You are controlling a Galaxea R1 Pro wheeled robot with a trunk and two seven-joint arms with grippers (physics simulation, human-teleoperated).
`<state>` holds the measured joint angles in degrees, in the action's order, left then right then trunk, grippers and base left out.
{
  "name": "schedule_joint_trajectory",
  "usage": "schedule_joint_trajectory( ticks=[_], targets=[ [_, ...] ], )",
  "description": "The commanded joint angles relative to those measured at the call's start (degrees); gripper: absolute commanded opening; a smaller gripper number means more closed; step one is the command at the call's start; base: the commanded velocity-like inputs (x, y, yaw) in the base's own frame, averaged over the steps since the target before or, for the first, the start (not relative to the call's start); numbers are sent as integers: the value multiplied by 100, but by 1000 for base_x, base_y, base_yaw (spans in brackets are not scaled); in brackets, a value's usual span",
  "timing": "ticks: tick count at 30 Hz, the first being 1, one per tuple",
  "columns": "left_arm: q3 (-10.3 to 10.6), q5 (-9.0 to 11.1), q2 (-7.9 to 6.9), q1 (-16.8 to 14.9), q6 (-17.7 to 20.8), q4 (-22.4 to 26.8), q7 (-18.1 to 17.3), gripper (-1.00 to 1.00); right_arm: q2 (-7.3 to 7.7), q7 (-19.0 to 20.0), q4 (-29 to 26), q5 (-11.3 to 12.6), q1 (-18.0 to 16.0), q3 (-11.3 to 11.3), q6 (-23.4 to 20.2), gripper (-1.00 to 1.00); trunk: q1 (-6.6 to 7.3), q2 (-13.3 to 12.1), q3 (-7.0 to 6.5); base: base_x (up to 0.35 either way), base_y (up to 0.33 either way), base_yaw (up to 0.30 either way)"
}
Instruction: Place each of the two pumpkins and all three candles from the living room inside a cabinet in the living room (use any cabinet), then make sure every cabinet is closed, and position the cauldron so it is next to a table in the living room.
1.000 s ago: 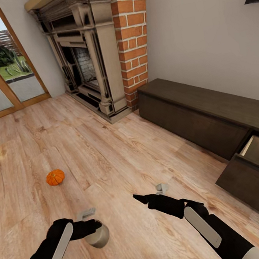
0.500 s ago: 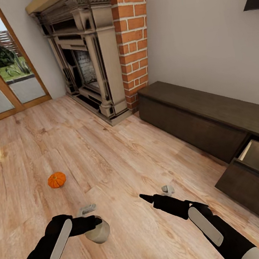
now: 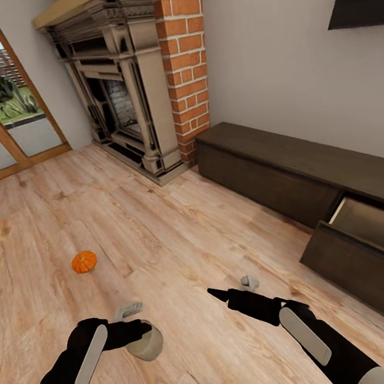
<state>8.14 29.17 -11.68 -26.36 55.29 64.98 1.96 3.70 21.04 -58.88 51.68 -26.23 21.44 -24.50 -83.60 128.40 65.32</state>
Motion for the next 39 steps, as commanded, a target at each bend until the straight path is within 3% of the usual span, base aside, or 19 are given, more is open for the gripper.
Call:
schedule_joint_trajectory(
  ticks=[1, 10, 20, 39],
  targets=[
    [11, 24, -4, -1, 17, 6, 14, -100, 5, -3, 2, 38, -4, 9, -20, 100, 27, -40, -20, -325, 0, -227],
    [43, -21, 8, 0, 17, 15, 104, -100, 7, -3, 8, 141, -4, 9, -21, 100, 224, -401, -229, -323, 0, -235],
    [56, -24, 8, -1, 13, 18, 186, -100, 7, -3, 13, 158, -4, 9, -22, 100, 444, -802, -462, -105, -8, -237],
    [112, -75, 14, -1, 8, 49, 190, -100, 7, -3, 15, 159, -4, 9, -29, 100, 861, -1564, -905, -268, -209, -237]
  ],
)
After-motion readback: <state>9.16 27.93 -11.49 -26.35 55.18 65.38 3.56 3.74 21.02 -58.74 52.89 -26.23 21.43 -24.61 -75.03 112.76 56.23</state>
